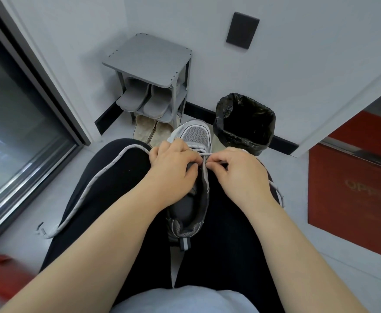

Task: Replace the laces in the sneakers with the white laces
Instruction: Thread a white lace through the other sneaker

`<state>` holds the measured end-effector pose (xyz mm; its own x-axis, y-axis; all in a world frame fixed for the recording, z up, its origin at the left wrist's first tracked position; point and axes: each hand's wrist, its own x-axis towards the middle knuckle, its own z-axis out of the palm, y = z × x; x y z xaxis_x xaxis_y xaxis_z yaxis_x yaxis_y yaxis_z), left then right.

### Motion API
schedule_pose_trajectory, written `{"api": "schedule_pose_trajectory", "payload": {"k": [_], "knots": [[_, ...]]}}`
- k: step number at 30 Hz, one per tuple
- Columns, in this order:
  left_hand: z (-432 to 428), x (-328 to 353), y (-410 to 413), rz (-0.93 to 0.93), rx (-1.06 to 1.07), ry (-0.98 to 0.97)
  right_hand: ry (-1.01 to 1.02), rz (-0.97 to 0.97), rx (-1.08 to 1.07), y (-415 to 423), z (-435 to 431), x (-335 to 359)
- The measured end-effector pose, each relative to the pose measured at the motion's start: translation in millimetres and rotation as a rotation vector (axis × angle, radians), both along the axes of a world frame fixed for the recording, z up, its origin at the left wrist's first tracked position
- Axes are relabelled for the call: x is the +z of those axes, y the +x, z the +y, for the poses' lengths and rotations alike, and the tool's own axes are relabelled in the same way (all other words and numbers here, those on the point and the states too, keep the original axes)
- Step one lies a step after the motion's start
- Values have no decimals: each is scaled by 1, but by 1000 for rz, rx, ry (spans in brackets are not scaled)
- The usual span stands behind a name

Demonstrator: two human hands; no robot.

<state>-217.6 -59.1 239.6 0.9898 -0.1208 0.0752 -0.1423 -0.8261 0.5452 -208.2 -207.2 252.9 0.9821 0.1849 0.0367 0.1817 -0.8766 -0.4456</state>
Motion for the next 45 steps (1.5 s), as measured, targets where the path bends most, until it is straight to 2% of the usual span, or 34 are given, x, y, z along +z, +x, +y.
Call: {"api": "schedule_pose_trajectory", "payload": {"k": [8,11,13,16,18,21,25,28,30,31,34,35,36,37,38,41,42,43,45], "knots": [[-11,4,2,-2,129,101,-30,16,47,1,2,3],[-10,5,-1,-9,140,107,60,-147,-19,5,0,5],[-8,8,-2,2,145,95,-34,-262,-15,9,1,4],[0,14,-4,17,143,17,-217,-136,93,12,5,8],[6,16,-5,6,135,-51,-147,-72,93,14,3,12],[12,16,-8,-43,113,-103,124,81,79,14,3,22],[12,17,-9,-45,101,-153,-22,158,138,5,13,26],[18,22,-14,-47,172,-221,-18,204,80,11,7,26],[30,30,-19,-70,253,-349,-46,208,54,14,-1,26],[36,37,-21,-66,285,-512,-40,210,45,16,-4,25],[46,56,-24,-9,267,-1207,32,240,53,14,-4,24],[46,62,-25,35,224,-1358,48,243,59,12,-4,24],[45,64,-25,95,190,-1424,57,229,62,12,-4,23],[43,65,-24,165,184,-1391,60,207,60,11,-6,23],[41,62,-22,209,202,-1209,60,188,57,10,-8,22],[32,51,-15,167,137,-210,112,192,56,5,-11,20],[28,50,-14,171,78,29,139,192,58,3,-11,18],[23,49,-12,180,11,194,164,181,58,2,-11,16],[15,52,-11,184,-114,356,200,139,41,1,-12,14]]}}
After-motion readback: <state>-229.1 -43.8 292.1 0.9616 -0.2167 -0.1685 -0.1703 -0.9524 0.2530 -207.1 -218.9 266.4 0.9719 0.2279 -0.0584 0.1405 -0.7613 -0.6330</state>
